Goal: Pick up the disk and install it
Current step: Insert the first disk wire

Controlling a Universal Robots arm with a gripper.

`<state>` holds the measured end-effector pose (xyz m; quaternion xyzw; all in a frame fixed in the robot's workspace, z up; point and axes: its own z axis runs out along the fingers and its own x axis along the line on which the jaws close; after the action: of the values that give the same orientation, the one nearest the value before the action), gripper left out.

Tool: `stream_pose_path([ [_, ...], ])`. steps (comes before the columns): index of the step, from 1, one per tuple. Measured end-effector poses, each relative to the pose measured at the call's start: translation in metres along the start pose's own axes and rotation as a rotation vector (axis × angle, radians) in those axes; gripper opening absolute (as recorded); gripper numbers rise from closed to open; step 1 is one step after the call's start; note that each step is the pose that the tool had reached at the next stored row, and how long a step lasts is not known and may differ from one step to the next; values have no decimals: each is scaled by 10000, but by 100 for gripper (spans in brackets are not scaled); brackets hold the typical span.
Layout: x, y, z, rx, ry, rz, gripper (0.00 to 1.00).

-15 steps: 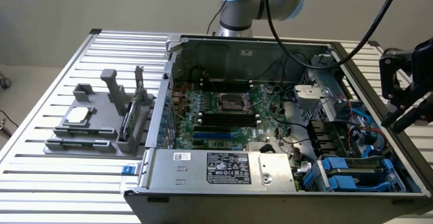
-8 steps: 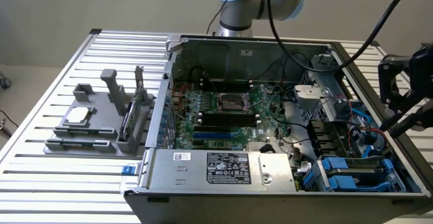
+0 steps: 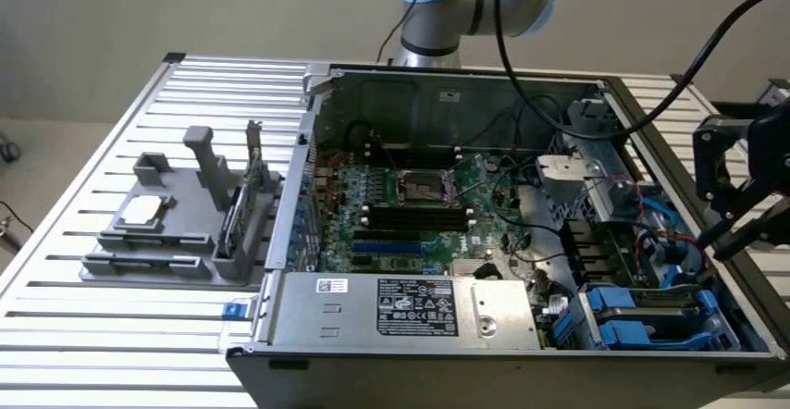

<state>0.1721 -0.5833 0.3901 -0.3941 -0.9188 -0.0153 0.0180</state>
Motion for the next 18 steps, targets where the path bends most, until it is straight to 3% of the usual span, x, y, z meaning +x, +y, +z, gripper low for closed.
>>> stream_pose_path([
  [7,-56,51,125,-15,-4,331,22],
  [18,-82,44,266,-8,-11,569,22],
])
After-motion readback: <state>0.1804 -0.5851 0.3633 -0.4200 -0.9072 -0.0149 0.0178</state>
